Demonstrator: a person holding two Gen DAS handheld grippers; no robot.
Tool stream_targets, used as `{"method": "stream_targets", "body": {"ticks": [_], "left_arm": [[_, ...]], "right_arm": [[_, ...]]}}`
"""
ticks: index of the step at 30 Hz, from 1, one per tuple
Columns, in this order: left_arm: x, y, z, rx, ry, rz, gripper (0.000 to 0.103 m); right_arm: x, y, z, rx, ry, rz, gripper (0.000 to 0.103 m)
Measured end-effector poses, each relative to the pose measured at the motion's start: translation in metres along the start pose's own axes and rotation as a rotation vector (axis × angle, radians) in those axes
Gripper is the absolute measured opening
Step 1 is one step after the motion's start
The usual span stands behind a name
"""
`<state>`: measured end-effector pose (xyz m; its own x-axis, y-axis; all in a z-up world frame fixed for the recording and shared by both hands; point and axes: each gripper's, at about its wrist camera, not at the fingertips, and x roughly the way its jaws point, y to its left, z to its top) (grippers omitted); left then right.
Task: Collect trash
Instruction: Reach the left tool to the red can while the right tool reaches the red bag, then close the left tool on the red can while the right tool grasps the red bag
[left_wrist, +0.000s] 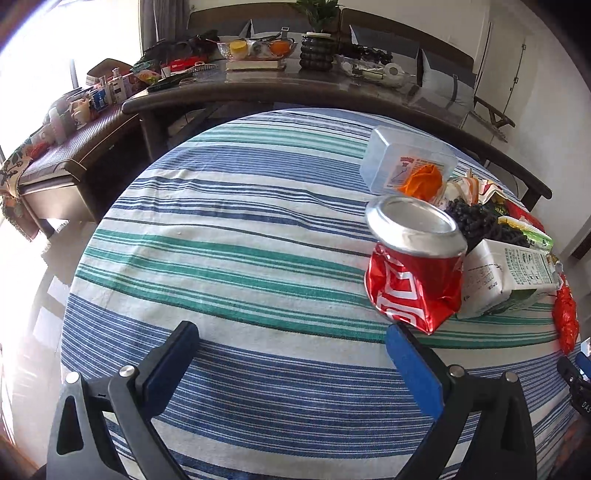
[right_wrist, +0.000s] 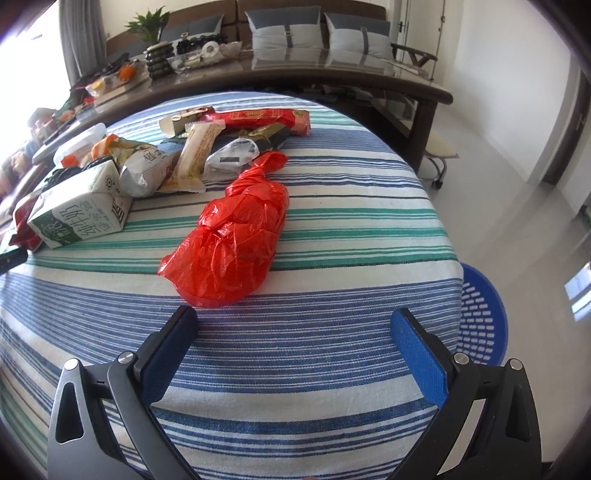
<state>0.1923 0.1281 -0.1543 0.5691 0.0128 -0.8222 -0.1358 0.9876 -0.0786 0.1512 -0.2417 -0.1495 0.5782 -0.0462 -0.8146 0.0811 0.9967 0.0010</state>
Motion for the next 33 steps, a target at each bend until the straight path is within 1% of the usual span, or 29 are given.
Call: {"method": "stream_targets", "body": {"ticks": [2,3,4,7,8,10,12,14,16,19,20,21,22,23,24,27,30,33], "left_arm": [[-0.005,0.013,-0.004,-0.009,0.001,-0.003,0.103],[-0.007,0.016,-0.005,-0.005,0.006,-0.024,0.103],[-0.01,0.017,-0.007,0.0,0.008,-0.059,0.103],[-0.021,0.006,-0.005,0.024,-0.004,-0.234,0.103],[-0.024,0.0,-0.001,0.036,-0.014,-0.271,0.103],[-0.031,-0.017,0.013,0.079,-0.042,-0.314,0.103],[-0.034,-0.032,0.028,0.139,-0.069,-0.324,0.103],[-0.028,-0.046,0.043,0.19,-0.069,-0.311,0.103],[-0.014,-0.053,0.055,0.213,-0.036,-0.31,0.103],[0.006,-0.055,0.064,0.218,0.01,-0.328,0.101],[0.01,-0.053,0.066,0.222,0.013,-0.337,0.093],[0.013,-0.053,0.066,0.229,0.018,-0.354,0.077],[0.015,-0.053,0.066,0.235,0.033,-0.371,0.068],[0.017,-0.053,0.065,0.245,0.041,-0.383,0.067],[0.014,-0.053,0.062,0.255,0.028,-0.39,0.067],[0.007,-0.048,0.055,0.26,0.011,-0.373,0.066],[-0.005,-0.04,0.047,0.256,-0.006,-0.363,0.066],[-0.018,-0.033,0.039,0.239,-0.013,-0.358,0.066]], "right_arm": [[0.0,0.0,0.0,0.0,0.0,0.0,0.103],[0.0,0.0,0.0,0.0,0.0,0.0,0.103],[0.0,0.0,0.0,0.0,0.0,0.0,0.103],[0.0,0.0,0.0,0.001,0.0,0.0,0.103],[0.0,0.0,0.0,0.001,0.0,-0.001,0.103],[0.0,0.0,0.0,0.001,0.0,0.0,0.103],[0.001,0.0,0.0,0.001,0.0,0.0,0.103],[0.001,0.0,0.0,0.001,0.0,0.0,0.103],[0.001,0.0,0.0,0.0,0.0,0.0,0.103],[0.001,0.0,-0.001,0.0,0.0,0.001,0.103],[0.001,0.0,-0.001,-0.001,0.0,0.002,0.103],[0.001,0.001,0.0,-0.002,0.002,0.005,0.103],[0.0,0.001,0.0,-0.006,0.004,0.009,0.103],[0.0,0.001,0.0,-0.01,0.008,0.018,0.103],[0.0,0.001,0.001,-0.013,0.013,0.029,0.103],[-0.004,-0.002,0.005,-0.014,0.029,0.085,0.103],[-0.015,-0.009,0.014,0.005,0.018,0.153,0.103],[-0.018,-0.009,0.029,-0.003,0.027,0.181,0.102]]}}
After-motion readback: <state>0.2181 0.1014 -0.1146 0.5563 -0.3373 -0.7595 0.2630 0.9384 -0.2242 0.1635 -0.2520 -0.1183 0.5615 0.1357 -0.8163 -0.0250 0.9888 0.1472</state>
